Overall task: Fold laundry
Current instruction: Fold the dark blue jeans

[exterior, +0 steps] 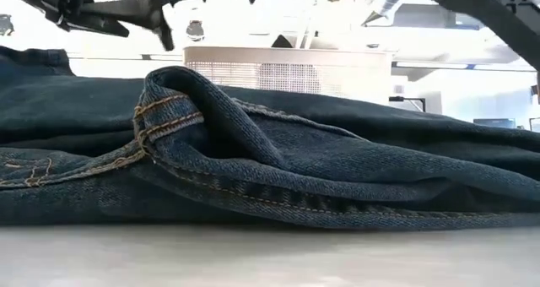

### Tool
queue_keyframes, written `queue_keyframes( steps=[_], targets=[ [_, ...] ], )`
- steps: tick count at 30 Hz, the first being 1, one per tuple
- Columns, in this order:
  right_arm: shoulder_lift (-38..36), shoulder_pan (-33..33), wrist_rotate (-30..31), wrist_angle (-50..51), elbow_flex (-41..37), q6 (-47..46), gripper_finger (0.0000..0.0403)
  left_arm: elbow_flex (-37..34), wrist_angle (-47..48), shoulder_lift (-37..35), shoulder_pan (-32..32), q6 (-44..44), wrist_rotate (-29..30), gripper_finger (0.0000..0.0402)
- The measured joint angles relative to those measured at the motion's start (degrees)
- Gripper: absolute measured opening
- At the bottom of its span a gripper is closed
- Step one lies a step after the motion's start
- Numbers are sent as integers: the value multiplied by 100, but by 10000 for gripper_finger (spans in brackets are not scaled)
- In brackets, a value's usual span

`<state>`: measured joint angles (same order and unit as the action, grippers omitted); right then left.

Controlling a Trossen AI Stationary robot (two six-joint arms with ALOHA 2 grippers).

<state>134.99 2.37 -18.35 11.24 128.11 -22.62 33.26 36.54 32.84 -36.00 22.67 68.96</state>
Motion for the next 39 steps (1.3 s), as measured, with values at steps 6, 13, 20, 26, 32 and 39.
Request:
queue_keyframes(
  steps=[6, 13, 20, 26, 32, 39],
  targets=[
    [-1038, 216, 318, 2460, -13, 728, 259, 276, -59, 23, 116, 49, -1399, 0],
    [-2297, 1545, 2931, 5492, -555, 607, 260, 470, -1229, 615, 1, 137, -4234, 0],
    [-3587, 3009, 4645, 3902, -3507, -1316, 260, 393, -1324, 2427, -398, 896, -5024, 0],
    [-4089, 3125, 5240, 606, -6497, -1947, 260, 393, -1327, 3576, -420, 1747, -5960, 0],
    [-4103, 2940, 5284, -1425, -8138, -2290, 260, 404, -1173, 4057, -418, 2469, -6389, 0],
    [-4055, 2987, 5316, -1357, -8658, -3138, 260, 409, -1119, 4406, -401, 3384, -7606, 0]
  ],
)
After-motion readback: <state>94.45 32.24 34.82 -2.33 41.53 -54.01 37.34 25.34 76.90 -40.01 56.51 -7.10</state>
